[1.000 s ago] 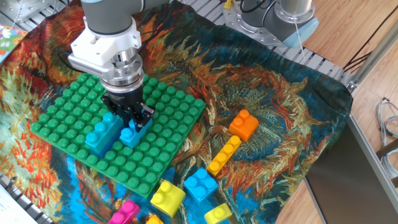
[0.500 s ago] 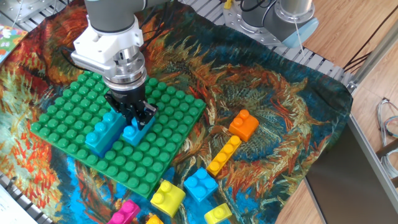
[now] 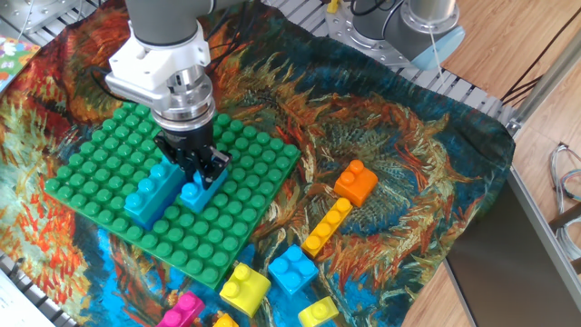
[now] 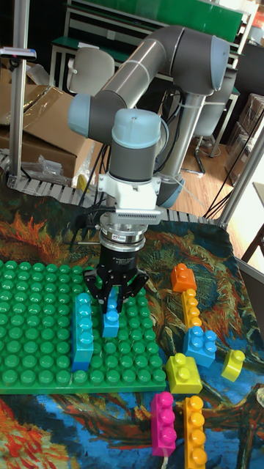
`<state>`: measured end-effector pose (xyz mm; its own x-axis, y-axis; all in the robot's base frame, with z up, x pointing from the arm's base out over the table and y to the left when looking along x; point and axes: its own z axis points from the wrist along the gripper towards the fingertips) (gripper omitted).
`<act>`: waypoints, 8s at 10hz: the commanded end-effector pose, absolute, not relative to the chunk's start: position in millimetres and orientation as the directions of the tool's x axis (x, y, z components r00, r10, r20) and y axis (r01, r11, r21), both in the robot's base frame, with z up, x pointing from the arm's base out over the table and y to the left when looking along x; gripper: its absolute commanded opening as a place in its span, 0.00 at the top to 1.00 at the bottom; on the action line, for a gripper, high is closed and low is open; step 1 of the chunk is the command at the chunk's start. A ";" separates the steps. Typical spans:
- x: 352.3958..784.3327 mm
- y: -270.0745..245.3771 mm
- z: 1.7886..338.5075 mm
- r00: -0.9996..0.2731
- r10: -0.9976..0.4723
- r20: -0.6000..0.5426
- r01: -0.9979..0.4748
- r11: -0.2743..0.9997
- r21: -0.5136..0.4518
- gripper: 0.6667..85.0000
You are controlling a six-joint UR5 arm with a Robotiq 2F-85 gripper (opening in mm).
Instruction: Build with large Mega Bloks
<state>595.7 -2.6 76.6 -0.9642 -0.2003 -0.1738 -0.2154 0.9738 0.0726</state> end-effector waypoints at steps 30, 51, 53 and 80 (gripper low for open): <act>602.4 -2.8 77.5 -0.973 -0.170 -0.154 -0.180 0.982 0.055 0.99; 603.9 2.1 61.0 -0.969 -0.181 -0.166 -0.193 0.979 0.065 0.99; 605.3 5.0 56.0 -0.969 -0.178 -0.172 -0.190 0.980 0.059 0.99; 606.8 73.0 91.6 -0.985 -0.082 -0.154 -0.096 0.992 0.086 0.99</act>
<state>602.0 38.8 89.8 -0.9798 -0.1488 -0.1337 -0.1595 0.9845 0.0731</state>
